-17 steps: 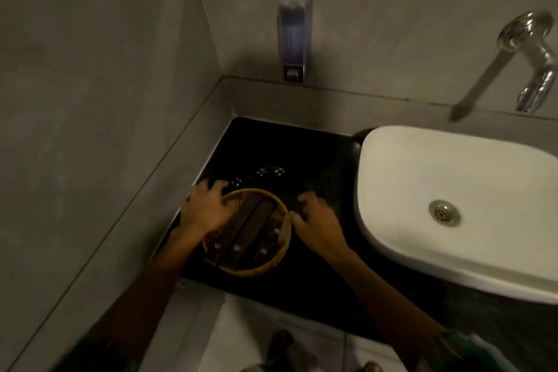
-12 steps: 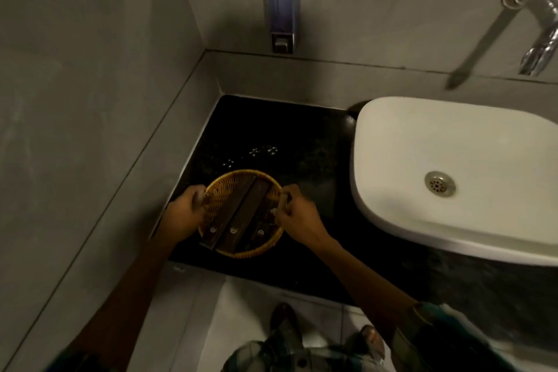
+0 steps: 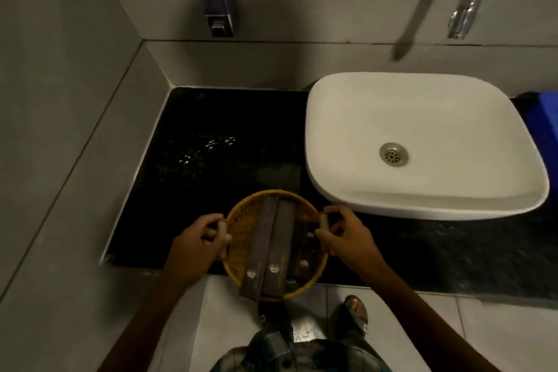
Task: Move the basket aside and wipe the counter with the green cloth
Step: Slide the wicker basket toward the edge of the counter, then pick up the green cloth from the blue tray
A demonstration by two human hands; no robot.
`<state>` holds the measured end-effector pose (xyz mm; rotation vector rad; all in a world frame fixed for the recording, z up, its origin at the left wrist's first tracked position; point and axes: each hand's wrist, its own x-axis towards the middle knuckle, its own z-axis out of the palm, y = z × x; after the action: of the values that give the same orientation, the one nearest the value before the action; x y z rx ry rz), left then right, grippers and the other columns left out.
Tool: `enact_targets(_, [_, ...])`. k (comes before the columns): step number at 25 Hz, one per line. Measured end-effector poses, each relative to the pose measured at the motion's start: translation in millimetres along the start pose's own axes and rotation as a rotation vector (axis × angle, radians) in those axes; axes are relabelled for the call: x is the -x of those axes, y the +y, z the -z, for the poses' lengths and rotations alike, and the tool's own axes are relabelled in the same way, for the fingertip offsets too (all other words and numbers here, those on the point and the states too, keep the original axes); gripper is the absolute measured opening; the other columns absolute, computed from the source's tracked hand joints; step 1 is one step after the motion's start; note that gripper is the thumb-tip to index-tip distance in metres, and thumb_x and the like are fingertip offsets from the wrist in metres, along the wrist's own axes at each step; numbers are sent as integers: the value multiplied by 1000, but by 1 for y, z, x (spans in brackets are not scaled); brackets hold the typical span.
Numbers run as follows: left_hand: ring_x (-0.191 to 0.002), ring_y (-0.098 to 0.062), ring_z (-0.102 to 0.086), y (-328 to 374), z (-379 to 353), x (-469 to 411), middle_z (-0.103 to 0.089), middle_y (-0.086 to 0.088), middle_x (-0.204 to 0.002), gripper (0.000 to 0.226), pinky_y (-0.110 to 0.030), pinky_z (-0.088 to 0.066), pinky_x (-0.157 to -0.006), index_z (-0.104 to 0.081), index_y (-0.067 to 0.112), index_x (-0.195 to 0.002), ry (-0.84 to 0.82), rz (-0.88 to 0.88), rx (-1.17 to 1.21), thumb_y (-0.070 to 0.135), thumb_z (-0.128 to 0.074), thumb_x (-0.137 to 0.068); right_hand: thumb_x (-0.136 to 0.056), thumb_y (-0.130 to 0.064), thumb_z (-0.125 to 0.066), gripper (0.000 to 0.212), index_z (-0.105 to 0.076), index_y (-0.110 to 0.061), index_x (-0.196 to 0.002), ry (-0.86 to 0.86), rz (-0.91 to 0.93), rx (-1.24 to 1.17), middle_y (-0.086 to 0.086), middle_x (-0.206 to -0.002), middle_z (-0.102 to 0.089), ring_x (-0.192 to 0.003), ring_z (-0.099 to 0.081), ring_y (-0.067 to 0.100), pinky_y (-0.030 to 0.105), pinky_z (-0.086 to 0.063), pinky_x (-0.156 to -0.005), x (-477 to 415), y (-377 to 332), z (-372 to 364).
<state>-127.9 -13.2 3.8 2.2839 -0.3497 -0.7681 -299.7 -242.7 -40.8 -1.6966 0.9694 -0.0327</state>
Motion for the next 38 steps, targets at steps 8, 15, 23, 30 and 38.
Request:
enact_targets(8, [-102, -27, -63, 29, -95, 21, -62, -10, -115, 48, -40, -55, -82, -48, 18, -132, -54, -51, -261, 25, -64, -88, -82, -30, -72, 41, -50, -32, -116, 39, 27, 66, -7, -80, -65, -76, -64, 2, 10, -46, -61, 29, 48, 81])
enact_targets(15, [-108, -17, -59, 176, -153, 13, -64, 5, -115, 41, -40, -51, -92, -49, 33, -125, 157, -473, -313, 31, -62, -86, -82, -29, -71, 4, -68, -26, -83, 265, 182, 23, -5, -67, -69, -61, -64, 1, 19, -53, -66, 29, 60, 214])
enact_targets(23, [-98, -28, -61, 355, -357, 34, -71, -5, -100, 25, -41, -50, -84, -67, 17, -108, -190, -1179, -331, 22, -61, -84, -80, -13, -67, 15, -69, -12, -95, 796, -137, 244, 17, -90, -74, -89, -68, 31, 30, -46, -80, 15, 152, 439])
enact_targets(30, [-126, -26, -47, 384, -532, 47, -60, -9, -128, 36, -40, -25, -112, -57, 11, -122, -595, -1372, -818, 19, -48, -88, -82, -30, -66, 60, -46, -4, -132, 518, -516, 379, 25, -133, -56, -122, -53, 41, 44, -46, -99, -31, 242, 517])
enact_targets(38, [-141, -26, -27, 401, -573, 23, -50, -13, -140, 40, -54, -4, -118, -47, 6, -128, -749, -1108, -1022, 27, -43, -94, -69, -24, -76, 52, -62, -3, -115, 602, -533, -117, 18, -119, -65, -101, -62, 31, 37, -52, -83, -43, 235, 513])
